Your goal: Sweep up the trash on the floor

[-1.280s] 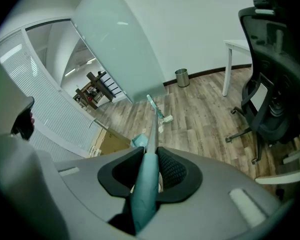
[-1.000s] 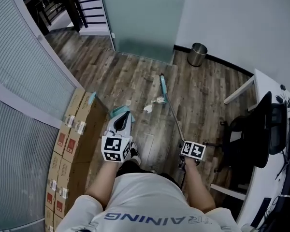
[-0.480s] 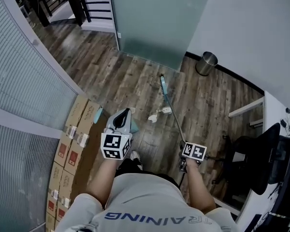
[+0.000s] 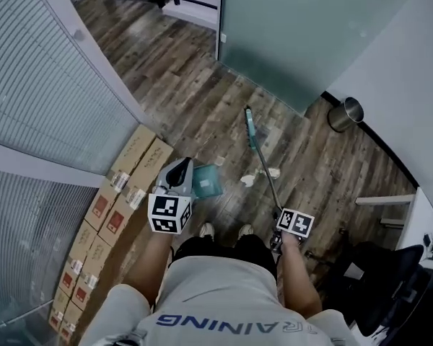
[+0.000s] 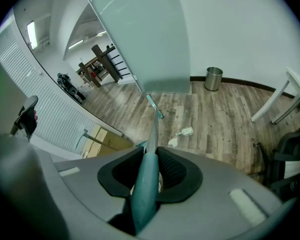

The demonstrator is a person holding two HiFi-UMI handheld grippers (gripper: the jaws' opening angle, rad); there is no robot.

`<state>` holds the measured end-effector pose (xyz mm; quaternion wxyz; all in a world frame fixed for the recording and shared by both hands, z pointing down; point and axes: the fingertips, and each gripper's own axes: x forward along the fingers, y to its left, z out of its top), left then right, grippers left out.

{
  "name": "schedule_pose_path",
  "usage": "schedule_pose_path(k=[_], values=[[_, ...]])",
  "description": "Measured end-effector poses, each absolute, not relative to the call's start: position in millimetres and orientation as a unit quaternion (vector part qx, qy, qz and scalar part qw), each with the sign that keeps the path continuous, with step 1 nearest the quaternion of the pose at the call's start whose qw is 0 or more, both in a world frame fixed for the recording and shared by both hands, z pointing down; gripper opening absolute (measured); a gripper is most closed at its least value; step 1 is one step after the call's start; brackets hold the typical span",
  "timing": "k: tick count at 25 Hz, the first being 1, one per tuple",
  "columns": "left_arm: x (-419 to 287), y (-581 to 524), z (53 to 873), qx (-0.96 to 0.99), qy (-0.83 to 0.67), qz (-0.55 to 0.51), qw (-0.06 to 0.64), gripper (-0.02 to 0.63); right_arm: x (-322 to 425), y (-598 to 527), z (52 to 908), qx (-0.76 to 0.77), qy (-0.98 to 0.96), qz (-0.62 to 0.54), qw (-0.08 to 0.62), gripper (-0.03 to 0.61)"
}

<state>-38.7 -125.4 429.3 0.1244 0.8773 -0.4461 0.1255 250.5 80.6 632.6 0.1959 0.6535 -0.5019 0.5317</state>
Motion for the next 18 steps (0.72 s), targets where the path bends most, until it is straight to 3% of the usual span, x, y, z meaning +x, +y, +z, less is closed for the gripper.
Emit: schedule_pose_path(k=[18], values=[[-21,-142,470,0.796,-0.557,0.169,0.168,0.003,321,-31,691,0.552,-0.571,0.531,0.297,0.107]])
